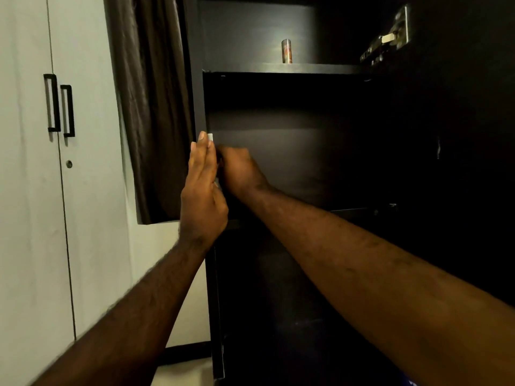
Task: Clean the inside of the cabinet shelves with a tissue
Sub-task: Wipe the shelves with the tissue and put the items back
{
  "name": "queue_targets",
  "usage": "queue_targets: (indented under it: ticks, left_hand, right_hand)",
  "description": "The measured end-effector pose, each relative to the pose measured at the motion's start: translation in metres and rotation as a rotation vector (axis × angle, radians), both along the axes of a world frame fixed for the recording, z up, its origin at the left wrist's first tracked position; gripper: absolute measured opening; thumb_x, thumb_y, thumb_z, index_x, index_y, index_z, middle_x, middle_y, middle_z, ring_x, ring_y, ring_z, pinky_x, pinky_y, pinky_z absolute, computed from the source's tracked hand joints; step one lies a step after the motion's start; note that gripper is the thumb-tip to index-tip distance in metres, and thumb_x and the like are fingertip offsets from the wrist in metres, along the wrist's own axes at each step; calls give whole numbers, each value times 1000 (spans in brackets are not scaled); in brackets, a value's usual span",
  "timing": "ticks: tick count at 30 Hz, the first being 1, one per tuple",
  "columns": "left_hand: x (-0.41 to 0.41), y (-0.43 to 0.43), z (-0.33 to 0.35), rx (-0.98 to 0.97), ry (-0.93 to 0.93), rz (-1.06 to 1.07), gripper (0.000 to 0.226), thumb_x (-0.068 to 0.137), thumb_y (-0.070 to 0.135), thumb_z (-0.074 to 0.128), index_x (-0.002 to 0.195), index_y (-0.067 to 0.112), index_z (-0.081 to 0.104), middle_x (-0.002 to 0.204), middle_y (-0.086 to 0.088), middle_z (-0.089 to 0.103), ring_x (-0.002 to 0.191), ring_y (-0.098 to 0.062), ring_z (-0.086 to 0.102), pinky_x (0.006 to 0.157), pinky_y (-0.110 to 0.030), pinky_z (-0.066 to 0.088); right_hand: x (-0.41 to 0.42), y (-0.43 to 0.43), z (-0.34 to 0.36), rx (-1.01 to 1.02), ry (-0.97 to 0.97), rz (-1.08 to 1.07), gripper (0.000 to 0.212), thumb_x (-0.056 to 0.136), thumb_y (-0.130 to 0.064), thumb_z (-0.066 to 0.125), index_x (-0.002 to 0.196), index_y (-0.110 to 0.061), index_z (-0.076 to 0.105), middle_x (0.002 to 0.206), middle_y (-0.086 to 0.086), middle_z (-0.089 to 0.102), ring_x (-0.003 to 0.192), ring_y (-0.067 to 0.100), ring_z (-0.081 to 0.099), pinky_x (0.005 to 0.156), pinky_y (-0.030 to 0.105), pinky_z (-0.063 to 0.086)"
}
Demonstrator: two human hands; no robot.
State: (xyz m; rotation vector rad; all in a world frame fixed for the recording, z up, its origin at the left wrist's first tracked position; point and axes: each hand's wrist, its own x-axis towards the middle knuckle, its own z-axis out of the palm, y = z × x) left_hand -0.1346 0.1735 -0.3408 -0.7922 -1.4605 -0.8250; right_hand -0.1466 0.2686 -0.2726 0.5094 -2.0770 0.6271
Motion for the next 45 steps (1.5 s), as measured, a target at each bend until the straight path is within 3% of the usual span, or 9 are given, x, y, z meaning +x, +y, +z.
queue_targets:
  ticks: [6,12,18,25,30,33,37,41,45]
  left_hand:
    - [0,1,-1,-11,11,19,79,86,-22,41,156,6,21,166,-4,14,153,-17,6,123,-25,14]
    - [0,0,-1,-7,13,22,79,86,-22,42,156,6,20,166,-4,14,153,-17,7,124,-28,15]
    - [0,1,-1,3,11,20,80,85,-23,42,156,6,21,165,-4,15,153,-17,8,124,-32,17]
    - [1,-1,-1,8,16,16,79,83,-24,42,155,5,24,165,-6,18,153,-19,9,123,-25,11]
    - [0,-2,-1,-5,8,4,77,84,-22,42,154,5,25,164,-7,19,153,-18,10,123,-23,12]
    - [2,0,-2,1,18,3,77,85,-23,42,155,5,25,165,-4,18,153,-17,9,123,-23,13]
    - [0,0,-1,13,12,9,77,87,-22,42,156,7,23,165,-2,17,153,-14,8,123,-24,15]
    - [1,1,-2,33,12,15,78,86,-23,42,156,8,24,165,-1,18,153,-13,9,123,-25,15]
    - [1,3,-2,34,18,16,79,85,-23,42,155,7,25,165,-2,19,153,-14,10,123,-25,14]
  right_hand:
    - [8,72,26,-72,111,-466,25,97,-11,46,117,-3,59,116,19,61,106,36,59,80,36,45]
    - [7,191,22,-439,50,-888,28,102,-2,38,127,3,49,128,25,56,118,42,57,94,48,48]
    - [5,171,27,-272,208,-660,29,95,-6,45,122,4,52,122,27,54,113,42,54,91,45,44]
    - [-4,20,15,-87,214,-99,23,91,-25,55,113,-24,61,106,8,67,94,28,64,80,40,55]
    - [-26,5,9,-16,391,-254,18,96,-35,50,99,-25,65,101,3,63,94,23,61,72,36,52]
    - [-38,63,28,-275,398,-348,31,94,-43,51,107,-19,66,109,3,61,98,16,55,79,20,39]
    - [-23,145,27,-628,431,-364,36,97,-20,46,120,7,56,112,15,60,107,21,57,96,13,38]
    - [-23,151,3,-420,192,-677,61,101,-19,35,150,10,14,158,28,16,148,38,14,123,43,8]
    - [-26,97,1,20,282,-605,62,99,-23,33,153,4,17,160,25,12,149,39,10,123,47,5]
